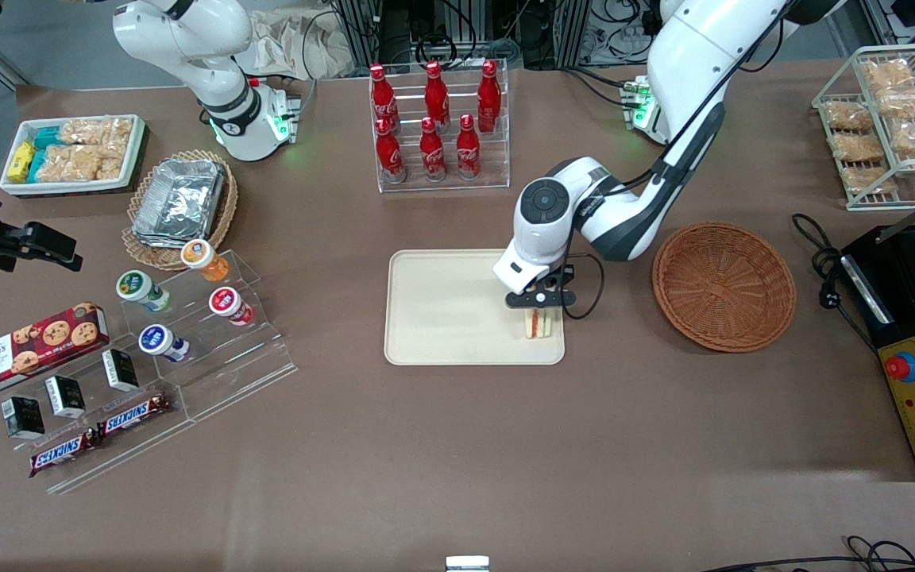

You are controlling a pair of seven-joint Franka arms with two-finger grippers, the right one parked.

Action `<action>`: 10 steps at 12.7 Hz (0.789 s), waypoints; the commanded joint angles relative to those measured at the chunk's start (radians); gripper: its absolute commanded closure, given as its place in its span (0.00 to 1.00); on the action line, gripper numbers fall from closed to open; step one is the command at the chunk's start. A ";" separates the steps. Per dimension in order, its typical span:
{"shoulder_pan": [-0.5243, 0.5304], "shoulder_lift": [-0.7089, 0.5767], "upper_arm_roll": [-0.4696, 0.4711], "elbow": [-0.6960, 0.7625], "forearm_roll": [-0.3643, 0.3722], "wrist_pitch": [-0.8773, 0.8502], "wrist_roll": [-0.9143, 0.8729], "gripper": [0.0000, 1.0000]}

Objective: Place sandwich from basket to tray
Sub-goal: 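Carry the held sandwich over the white tray and lower it, then open the left gripper to release the sandwich onto the tray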

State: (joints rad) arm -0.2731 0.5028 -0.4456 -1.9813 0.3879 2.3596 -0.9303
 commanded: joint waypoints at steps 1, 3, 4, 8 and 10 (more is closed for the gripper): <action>-0.021 0.051 0.002 0.035 0.089 0.012 -0.065 1.00; -0.020 0.052 0.002 0.036 0.095 0.012 -0.065 0.39; -0.021 0.052 0.002 0.035 0.097 0.012 -0.064 0.00; -0.018 0.049 0.002 0.036 0.095 0.010 -0.062 0.00; -0.017 0.049 0.002 0.036 0.095 0.010 -0.061 0.00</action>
State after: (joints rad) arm -0.2859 0.5401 -0.4443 -1.9583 0.4536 2.3610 -0.9591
